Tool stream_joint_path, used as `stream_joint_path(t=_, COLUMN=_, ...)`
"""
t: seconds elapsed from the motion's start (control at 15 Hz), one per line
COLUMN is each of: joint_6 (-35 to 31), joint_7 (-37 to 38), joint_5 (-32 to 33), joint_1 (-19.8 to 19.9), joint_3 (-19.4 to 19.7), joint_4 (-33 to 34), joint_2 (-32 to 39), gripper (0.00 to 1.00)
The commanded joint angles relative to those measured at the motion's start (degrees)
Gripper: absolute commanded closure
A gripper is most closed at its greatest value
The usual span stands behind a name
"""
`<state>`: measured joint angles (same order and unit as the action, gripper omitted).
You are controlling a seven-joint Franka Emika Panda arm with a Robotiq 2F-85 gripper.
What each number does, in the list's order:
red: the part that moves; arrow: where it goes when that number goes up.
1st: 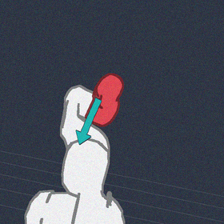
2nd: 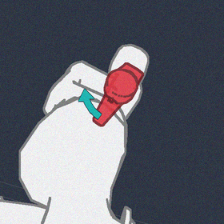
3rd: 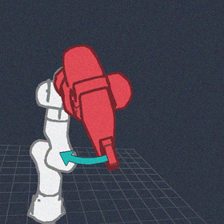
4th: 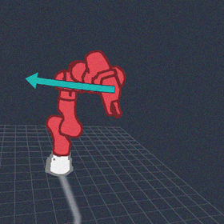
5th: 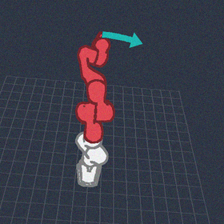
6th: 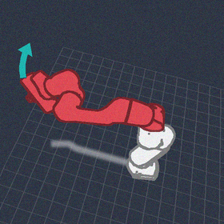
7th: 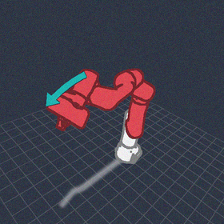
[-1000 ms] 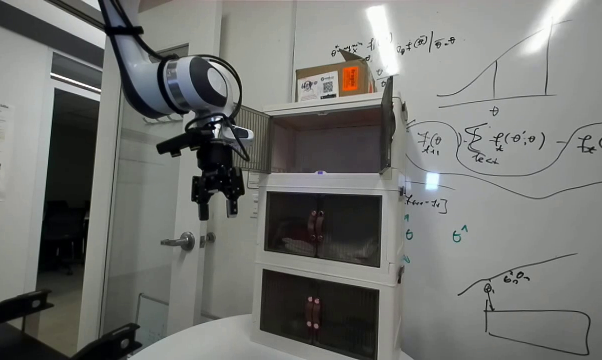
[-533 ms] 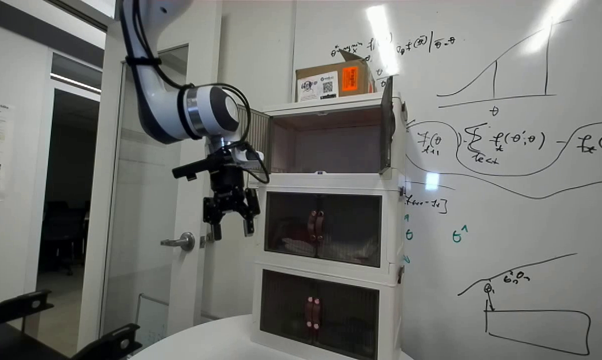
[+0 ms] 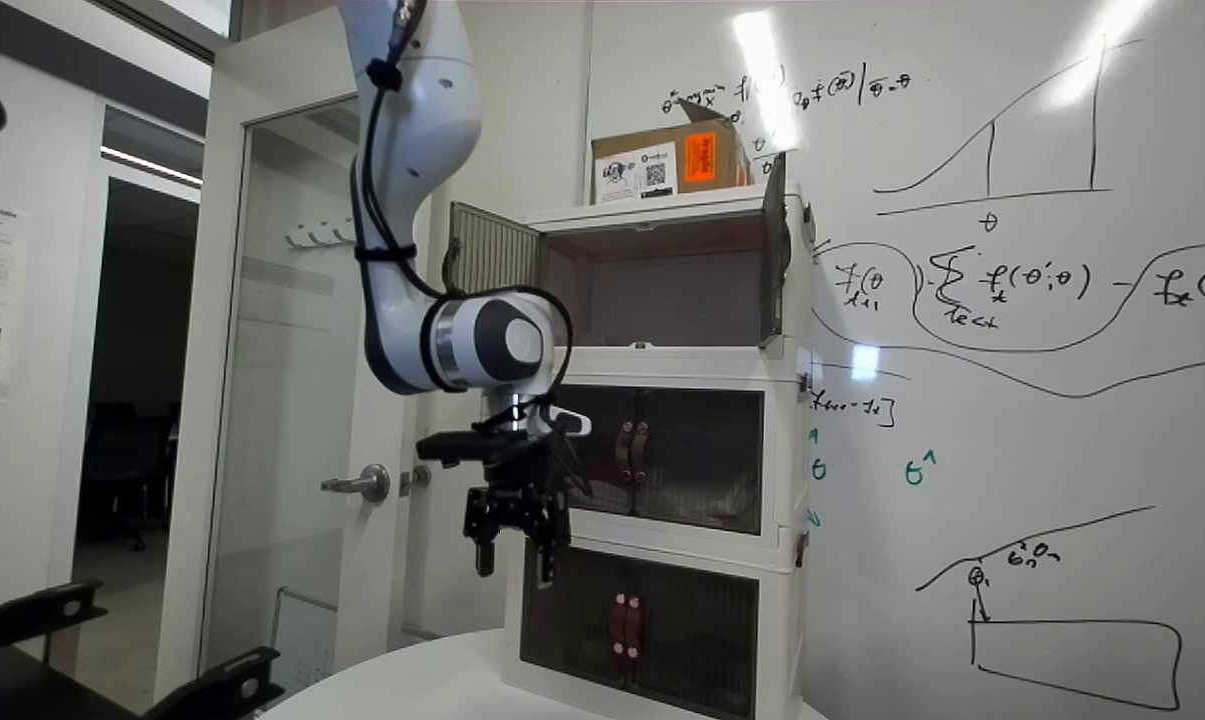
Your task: Put the orange cup in the top cabinet
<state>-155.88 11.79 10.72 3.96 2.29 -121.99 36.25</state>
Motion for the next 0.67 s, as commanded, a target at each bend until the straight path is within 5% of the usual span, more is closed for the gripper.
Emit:
stream_joint_path(t=0.0, joint_6=-0.4, joint_7=-3.6, joint_5=-5.6, joint_1=0.4, joint_3=-0.1, joint_4=9.6, joint_2=10.0, gripper=0.00)
stream_joint_path(t=0.6, joint_6=0.9, joint_7=-4.1, joint_5=-7.7, joint_1=-0.5, joint_3=2.8, joint_4=23.1, joint_2=24.4, gripper=0.00)
